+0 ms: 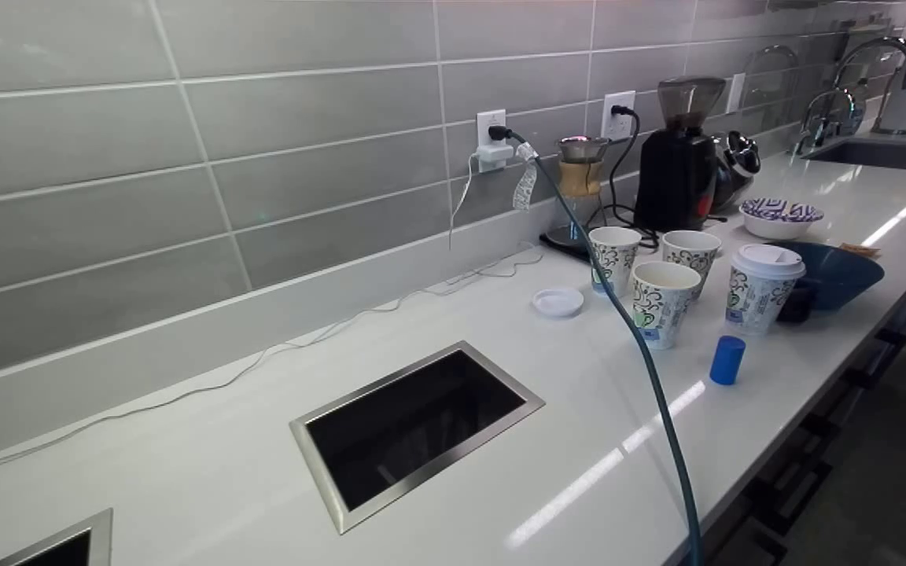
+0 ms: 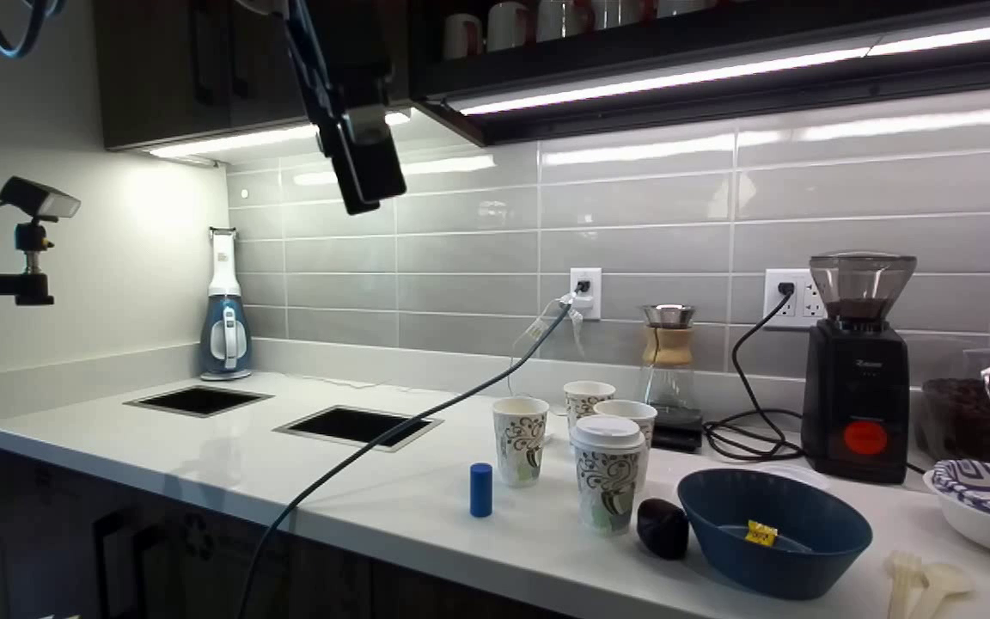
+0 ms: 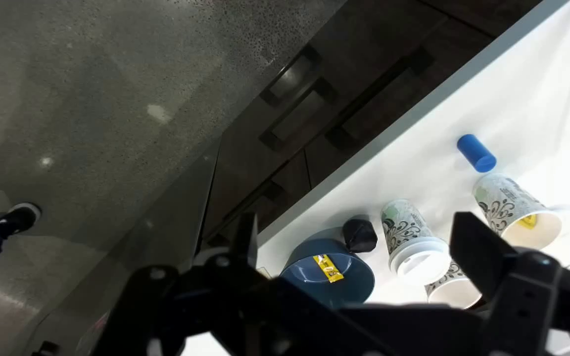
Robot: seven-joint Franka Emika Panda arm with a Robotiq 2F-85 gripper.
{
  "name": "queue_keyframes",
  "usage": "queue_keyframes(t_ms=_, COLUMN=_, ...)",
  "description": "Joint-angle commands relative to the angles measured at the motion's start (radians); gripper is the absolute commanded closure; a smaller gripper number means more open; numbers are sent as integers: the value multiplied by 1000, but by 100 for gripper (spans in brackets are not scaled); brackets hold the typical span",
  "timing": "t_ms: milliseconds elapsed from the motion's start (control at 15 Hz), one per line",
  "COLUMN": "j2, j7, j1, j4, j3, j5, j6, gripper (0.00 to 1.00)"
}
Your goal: Push down on the cup
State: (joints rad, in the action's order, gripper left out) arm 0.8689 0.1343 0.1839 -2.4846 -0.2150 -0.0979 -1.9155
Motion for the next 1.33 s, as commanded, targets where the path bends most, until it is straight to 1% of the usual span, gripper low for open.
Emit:
queue_keyframes(t_ms=0, j2=-61, j7=-50, j1=-24, j4=1, j3=23, j5=30, j6=-51, gripper=0)
queue_keyframes(t_ms=200, j2=-156, j7=-120, j1=-52, j4=21, j3=57, j5=75, j6=-117, gripper=0)
queue_keyframes(t_ms=333, j2=-254, j7=-169, j1=-70, j4=42, j3=79, j5=109, j6=-196, gripper=0)
queue_keyframes(t_ms=533, j2=-398, j7=-230, j1=-78, j4=75, j3=111, j5=133, j6=-330, gripper=0)
queue_keyframes(t_ms=667, j2=-497, j7=-247, j1=-85, j4=117, j3=128, j5=140, j6=-385, gripper=0)
queue_keyframes(t_ms=800, j2=-582, j7=-257, j1=-91, j4=167, j3=142, j5=136, j6=-386, gripper=0)
queue_keyframes(t_ms=1067, j2=-724, j7=-276, j1=-111, j4=285, j3=166, j5=133, j6=-346, gripper=0)
queue_keyframes(t_ms=1200, j2=-785, j7=-298, j1=-117, j4=338, j3=177, j5=126, j6=-377, gripper=0)
queue_keyframes(t_ms=1267, j2=-814, j7=-309, j1=-121, j4=366, j3=181, j5=128, j6=-372, gripper=0)
